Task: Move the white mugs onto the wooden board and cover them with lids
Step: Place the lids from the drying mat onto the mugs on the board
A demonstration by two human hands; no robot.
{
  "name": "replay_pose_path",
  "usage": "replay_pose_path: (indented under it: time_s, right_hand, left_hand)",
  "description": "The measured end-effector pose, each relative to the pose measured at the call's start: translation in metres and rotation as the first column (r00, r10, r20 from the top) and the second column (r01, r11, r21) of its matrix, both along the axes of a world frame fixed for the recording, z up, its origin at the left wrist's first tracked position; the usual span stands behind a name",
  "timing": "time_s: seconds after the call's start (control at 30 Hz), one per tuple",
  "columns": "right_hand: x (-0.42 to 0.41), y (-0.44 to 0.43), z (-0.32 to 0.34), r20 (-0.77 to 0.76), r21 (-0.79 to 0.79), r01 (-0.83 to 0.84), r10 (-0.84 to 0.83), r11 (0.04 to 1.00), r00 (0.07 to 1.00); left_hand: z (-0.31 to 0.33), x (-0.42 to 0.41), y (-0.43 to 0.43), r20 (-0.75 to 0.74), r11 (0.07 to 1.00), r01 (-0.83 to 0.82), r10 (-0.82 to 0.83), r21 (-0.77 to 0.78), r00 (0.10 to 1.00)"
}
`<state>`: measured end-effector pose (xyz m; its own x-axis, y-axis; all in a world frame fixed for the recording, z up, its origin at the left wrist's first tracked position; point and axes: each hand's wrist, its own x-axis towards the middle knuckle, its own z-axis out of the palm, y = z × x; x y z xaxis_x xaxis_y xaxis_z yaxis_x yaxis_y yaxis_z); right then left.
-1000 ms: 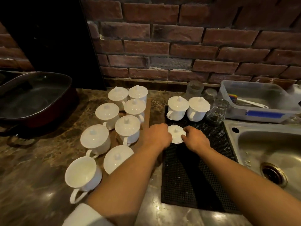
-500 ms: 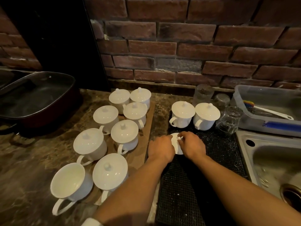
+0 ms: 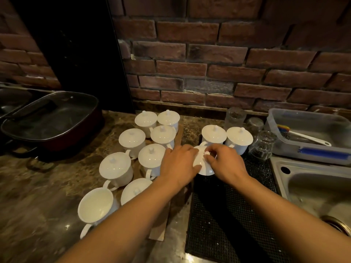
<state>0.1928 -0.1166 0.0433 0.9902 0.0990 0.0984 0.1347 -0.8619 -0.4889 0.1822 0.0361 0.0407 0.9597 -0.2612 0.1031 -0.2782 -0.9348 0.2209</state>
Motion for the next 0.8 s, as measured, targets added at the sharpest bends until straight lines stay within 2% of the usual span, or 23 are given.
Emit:
replay_pose_path:
  time_s: [0.13,0.43,0.6,0.8]
  right_hand:
    - [-0.013,0.033,0.040,0.061,0.046,-0.084,0.081,0.995,0.995]
    - [-0.045,0.148,0.085,0.191,-0.040,-0.299,0.301,0.953,0.934]
    - [-0.061,0.202,0.080,0.141,-0.077,-0.347,0.355,0.935,0.924]
    - [-0.077,0.239,0.049,0.009,-0.136,-0.383,0.388,0.914,0.922]
  left_hand:
    - [0.036,-0.025,0.047,0.039,0.997,-0.042,0.045,-0.069,0.998]
    - [0.073,-0.081,0.174,0.134,0.991,-0.125,0.130,-0.047,0.982]
    - [0.060,-0.101,0.225,0.066,0.983,-0.171,0.175,-0.061,0.982]
    - [0.013,-0.121,0.255,-0.077,0.967,-0.219,0.211,-0.127,0.975]
